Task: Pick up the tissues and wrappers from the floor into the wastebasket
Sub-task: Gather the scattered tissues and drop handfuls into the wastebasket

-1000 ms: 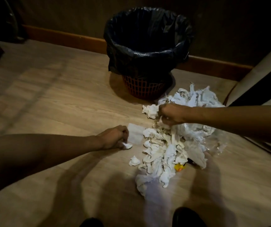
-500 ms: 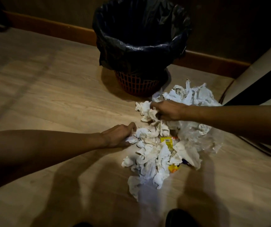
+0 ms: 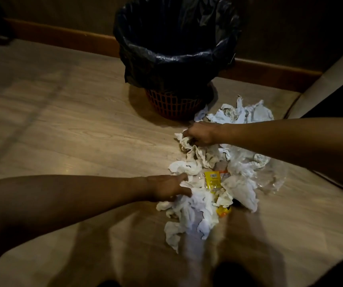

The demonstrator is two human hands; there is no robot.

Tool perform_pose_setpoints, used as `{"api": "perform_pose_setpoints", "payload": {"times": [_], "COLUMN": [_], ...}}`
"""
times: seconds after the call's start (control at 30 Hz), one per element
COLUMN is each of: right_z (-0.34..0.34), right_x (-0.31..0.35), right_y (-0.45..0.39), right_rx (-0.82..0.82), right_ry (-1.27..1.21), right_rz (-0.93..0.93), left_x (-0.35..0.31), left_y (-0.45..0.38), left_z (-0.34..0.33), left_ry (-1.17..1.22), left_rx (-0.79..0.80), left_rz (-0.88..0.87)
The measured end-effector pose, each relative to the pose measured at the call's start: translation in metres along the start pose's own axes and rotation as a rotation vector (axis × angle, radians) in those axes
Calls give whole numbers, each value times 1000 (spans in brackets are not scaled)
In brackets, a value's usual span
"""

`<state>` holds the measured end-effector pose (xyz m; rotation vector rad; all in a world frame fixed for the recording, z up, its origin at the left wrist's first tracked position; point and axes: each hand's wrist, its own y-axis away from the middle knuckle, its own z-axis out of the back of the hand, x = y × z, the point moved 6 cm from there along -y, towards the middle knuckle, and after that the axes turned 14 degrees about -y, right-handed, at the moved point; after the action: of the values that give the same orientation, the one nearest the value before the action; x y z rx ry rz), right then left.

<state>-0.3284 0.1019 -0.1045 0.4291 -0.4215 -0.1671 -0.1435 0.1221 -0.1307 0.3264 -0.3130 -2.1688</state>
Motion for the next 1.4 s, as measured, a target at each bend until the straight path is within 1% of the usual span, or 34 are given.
{"api": "perform_pose_setpoints", "payload": {"times": [0.13, 0.2, 0.27, 0.37, 0.47, 0.53, 0.6, 0.67, 0.73, 0.93, 1.1, 1.2, 1.3, 1.4], "right_z": [9, 15, 24, 49, 76, 94, 114, 138, 162, 232, 279, 289, 291, 293], "right_x": [3, 8, 14, 29, 49, 62, 75, 89, 102, 117, 95, 78, 62, 55], "right_y": [13, 18, 25, 32, 43, 51, 60, 69, 81, 108, 105, 95, 88, 83], "right_rx": [-32, -37, -69, -125, -168, -234, -340, -456, -571, -895, -1125, -1196, -1247, -1213], "right_ry": [-7, -25, -54, -52, -37, -8, -12, -50, -140, -448, -706, -841, -924, -967], "right_rz": [-6, -1, 11, 36, 61, 99, 137, 178, 221, 173, 62, -20, -95, -141], "left_x": [22, 34, 45, 61, 78, 90, 102, 111, 122, 143, 141, 137, 131, 130], "left_y": [25, 37, 47, 68, 95, 111, 126, 140, 151, 172, 176, 177, 180, 187], "left_z": [-4, 6, 15, 30, 46, 56, 68, 85, 96, 125, 147, 170, 202, 233], "left_ry": [-39, 75, 197, 273, 279, 254, 278, 296, 389, 615, 645, 641, 631, 620], "left_rx": [18, -12, -8, 45, 10, 2, -20, -74, -130, -315, -387, -419, -495, -588], "left_rz": [92, 222, 331, 438, 503, 549, 600, 649, 693, 784, 796, 764, 725, 725]}}
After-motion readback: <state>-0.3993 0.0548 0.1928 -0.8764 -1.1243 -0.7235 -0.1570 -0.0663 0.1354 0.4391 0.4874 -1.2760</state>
